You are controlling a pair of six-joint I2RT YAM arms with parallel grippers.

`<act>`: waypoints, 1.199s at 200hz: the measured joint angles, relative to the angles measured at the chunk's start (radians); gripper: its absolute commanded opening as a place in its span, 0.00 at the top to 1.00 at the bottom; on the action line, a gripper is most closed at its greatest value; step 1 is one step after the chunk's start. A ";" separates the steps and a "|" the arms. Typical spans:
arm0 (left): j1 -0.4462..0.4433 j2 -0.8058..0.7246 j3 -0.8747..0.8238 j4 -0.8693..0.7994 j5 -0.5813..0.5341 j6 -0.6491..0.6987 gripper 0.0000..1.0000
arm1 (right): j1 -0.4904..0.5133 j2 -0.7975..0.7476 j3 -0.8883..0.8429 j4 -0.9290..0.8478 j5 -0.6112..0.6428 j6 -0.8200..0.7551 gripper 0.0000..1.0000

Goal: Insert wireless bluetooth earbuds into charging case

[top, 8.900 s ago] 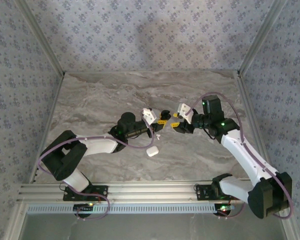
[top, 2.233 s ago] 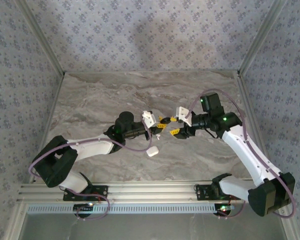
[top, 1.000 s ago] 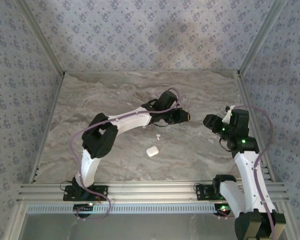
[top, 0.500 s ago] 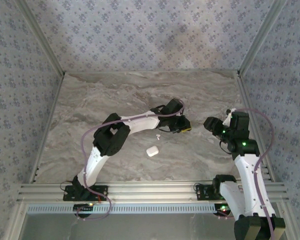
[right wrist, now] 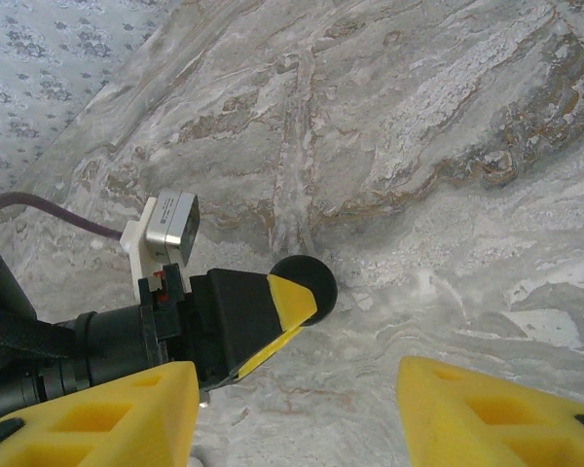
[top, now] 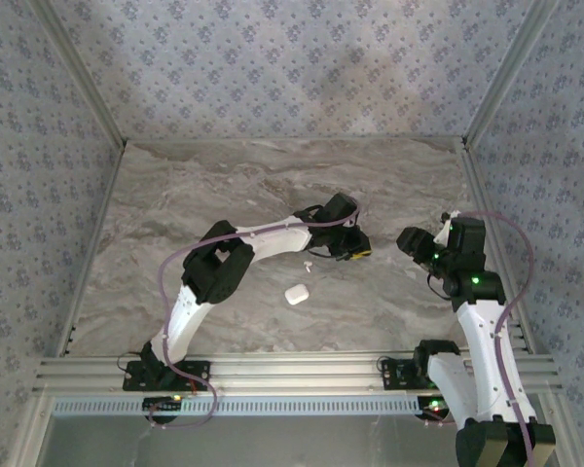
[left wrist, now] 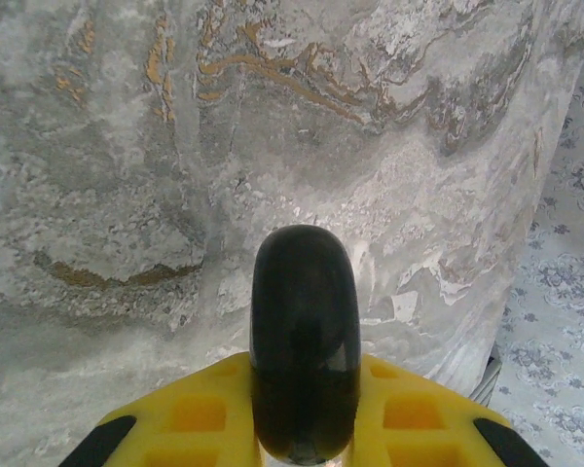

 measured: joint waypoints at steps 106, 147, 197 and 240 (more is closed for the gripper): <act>0.000 0.000 -0.021 -0.037 -0.018 -0.032 0.66 | 0.000 -0.003 0.000 -0.001 0.000 0.000 0.42; 0.000 0.000 -0.021 -0.067 -0.024 -0.034 0.57 | 0.000 -0.003 0.000 -0.007 -0.001 0.000 0.42; 0.000 -0.006 -0.021 -0.122 -0.052 0.005 0.55 | 0.004 0.020 0.009 -0.034 -0.011 -0.001 0.40; 0.001 -0.086 -0.021 -0.216 -0.106 0.088 0.53 | 0.034 0.070 0.035 -0.091 -0.011 -0.030 0.39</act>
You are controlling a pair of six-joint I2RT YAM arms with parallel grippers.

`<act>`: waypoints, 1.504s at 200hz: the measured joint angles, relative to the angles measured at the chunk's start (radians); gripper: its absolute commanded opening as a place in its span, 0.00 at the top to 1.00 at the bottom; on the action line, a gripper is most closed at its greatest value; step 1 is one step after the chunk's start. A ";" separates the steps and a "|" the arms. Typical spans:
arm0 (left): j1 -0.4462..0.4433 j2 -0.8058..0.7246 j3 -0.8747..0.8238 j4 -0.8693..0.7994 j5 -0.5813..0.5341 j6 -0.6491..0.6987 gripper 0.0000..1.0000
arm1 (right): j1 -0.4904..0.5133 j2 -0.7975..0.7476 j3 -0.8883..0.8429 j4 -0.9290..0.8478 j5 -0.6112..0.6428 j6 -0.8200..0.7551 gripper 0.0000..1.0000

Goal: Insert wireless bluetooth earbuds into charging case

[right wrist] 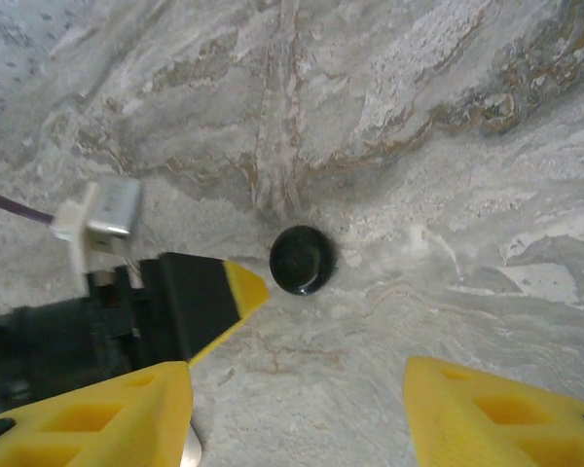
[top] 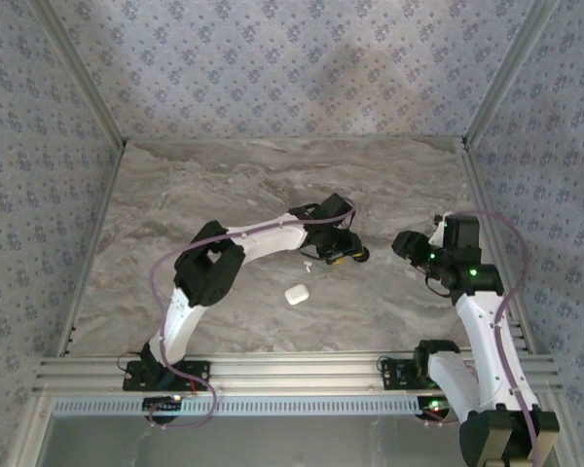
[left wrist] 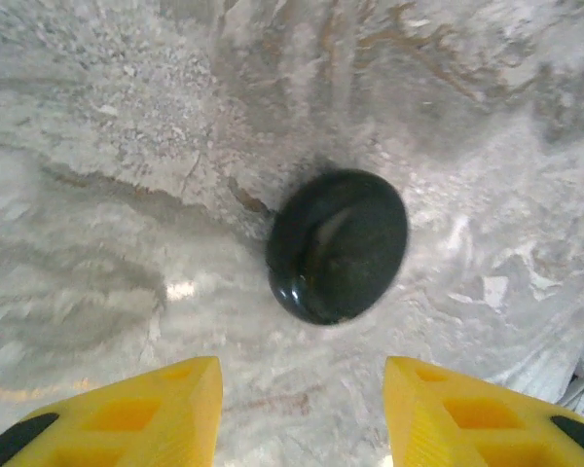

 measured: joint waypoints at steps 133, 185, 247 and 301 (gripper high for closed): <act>0.195 -0.584 -0.492 -0.136 -0.117 0.232 0.51 | 0.445 0.414 0.256 -0.185 0.127 -0.213 0.32; 0.317 -0.829 -0.758 -0.147 -0.130 0.227 0.48 | 0.663 0.672 0.433 -0.232 0.193 -0.226 0.28; 0.428 -0.976 -0.904 -0.154 -0.132 0.216 0.48 | 0.805 0.918 0.623 -0.287 0.225 -0.248 0.19; 0.472 -1.013 -0.942 -0.158 -0.124 0.216 0.48 | 0.875 1.060 0.707 -0.347 0.236 -0.260 0.14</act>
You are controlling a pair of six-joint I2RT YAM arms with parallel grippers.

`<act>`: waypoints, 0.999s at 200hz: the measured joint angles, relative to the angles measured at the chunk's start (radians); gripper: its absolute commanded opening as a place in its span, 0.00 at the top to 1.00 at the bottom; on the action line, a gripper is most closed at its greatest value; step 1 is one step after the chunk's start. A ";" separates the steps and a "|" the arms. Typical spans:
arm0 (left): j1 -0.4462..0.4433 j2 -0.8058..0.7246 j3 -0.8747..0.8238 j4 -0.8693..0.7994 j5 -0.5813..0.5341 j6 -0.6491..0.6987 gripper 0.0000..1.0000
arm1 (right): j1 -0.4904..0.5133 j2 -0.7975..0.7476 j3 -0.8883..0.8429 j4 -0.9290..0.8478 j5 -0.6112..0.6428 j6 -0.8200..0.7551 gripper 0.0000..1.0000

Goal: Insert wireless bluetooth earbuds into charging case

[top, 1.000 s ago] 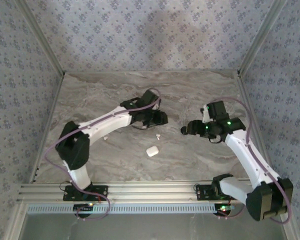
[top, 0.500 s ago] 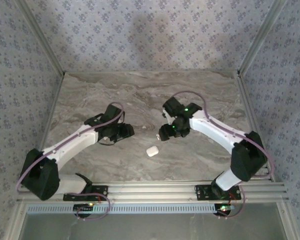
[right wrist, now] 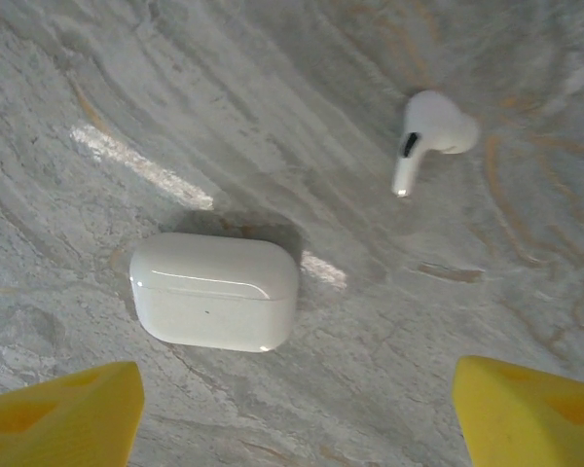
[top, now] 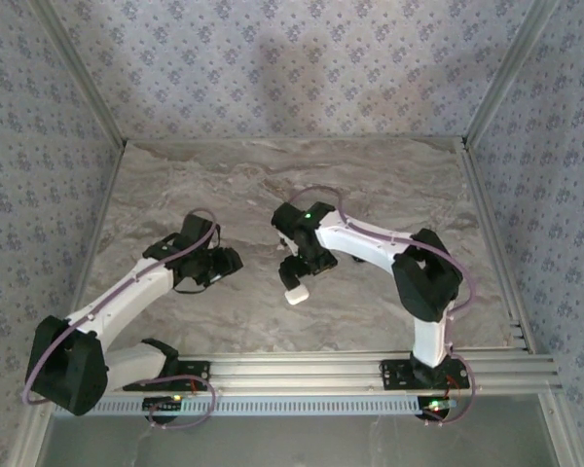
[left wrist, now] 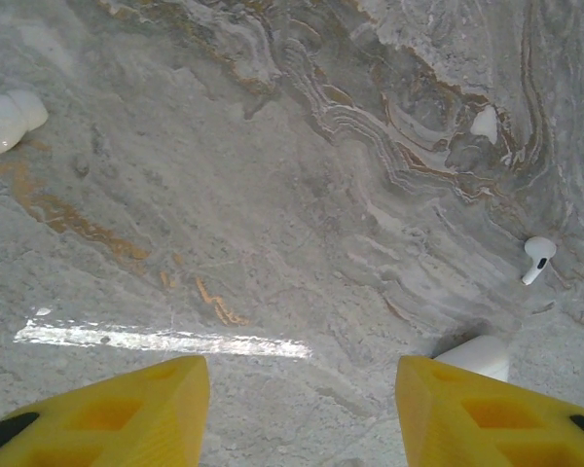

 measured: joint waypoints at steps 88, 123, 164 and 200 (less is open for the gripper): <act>0.040 -0.089 -0.071 -0.011 0.000 -0.008 0.48 | 0.055 0.108 0.065 -0.031 -0.018 0.024 0.12; 0.045 -0.103 -0.083 -0.014 0.000 -0.008 0.48 | 0.060 0.143 0.084 -0.034 -0.019 0.031 0.14; 0.048 -0.107 -0.090 -0.014 0.000 -0.008 0.48 | 0.063 0.167 0.089 -0.041 -0.018 0.051 0.16; 0.052 -0.107 -0.090 -0.014 0.000 -0.008 0.48 | 0.063 0.190 0.089 -0.041 -0.018 0.073 0.18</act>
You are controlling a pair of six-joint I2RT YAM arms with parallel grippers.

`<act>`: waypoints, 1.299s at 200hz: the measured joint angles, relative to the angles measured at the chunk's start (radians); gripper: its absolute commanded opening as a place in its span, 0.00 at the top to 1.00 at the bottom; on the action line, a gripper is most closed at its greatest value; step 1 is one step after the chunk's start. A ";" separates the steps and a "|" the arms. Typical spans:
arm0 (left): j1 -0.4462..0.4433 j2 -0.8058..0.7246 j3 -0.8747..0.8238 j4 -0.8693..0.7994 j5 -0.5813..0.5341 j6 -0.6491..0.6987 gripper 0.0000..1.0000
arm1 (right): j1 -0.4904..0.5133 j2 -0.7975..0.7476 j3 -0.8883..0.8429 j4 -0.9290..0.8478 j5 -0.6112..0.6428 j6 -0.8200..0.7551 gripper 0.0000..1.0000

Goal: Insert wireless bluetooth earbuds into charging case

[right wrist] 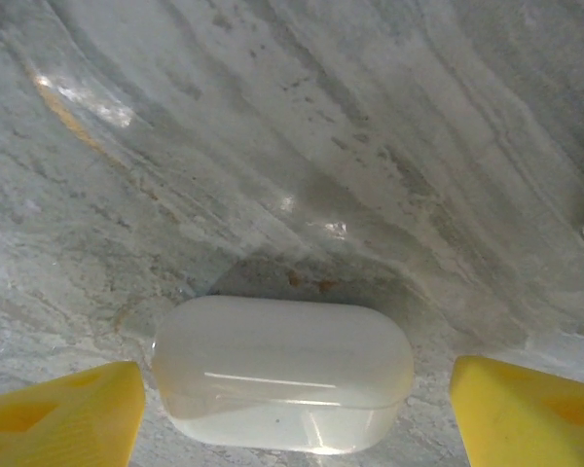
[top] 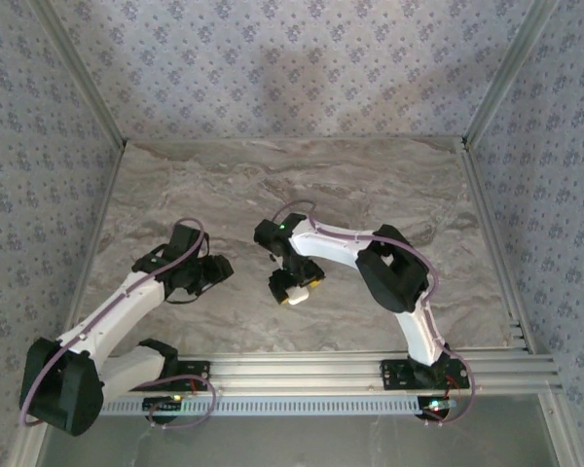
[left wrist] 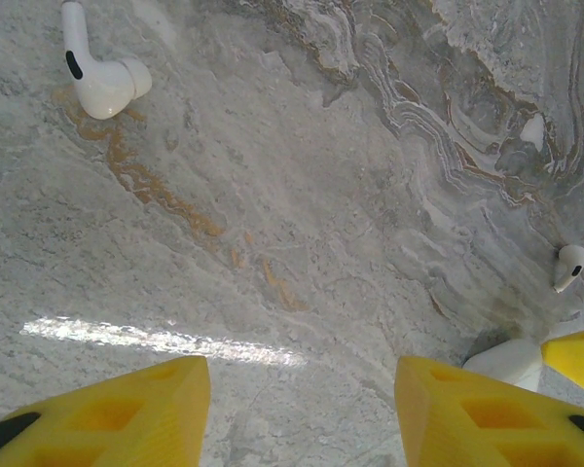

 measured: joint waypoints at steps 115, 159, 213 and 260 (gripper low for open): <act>0.000 0.000 0.000 0.000 0.000 0.001 0.49 | -0.006 0.006 -0.026 0.042 0.010 0.056 0.36; 0.000 -0.002 -0.001 0.020 0.004 0.021 0.50 | -0.013 -0.061 -0.098 0.097 0.010 0.095 0.38; -0.021 -0.157 -0.087 0.251 0.007 0.168 0.53 | -0.140 -0.444 -0.325 0.340 -0.053 0.238 0.41; -0.108 -0.318 -0.258 0.635 0.031 0.413 0.53 | -0.241 -0.689 -0.462 0.603 -0.116 0.356 0.41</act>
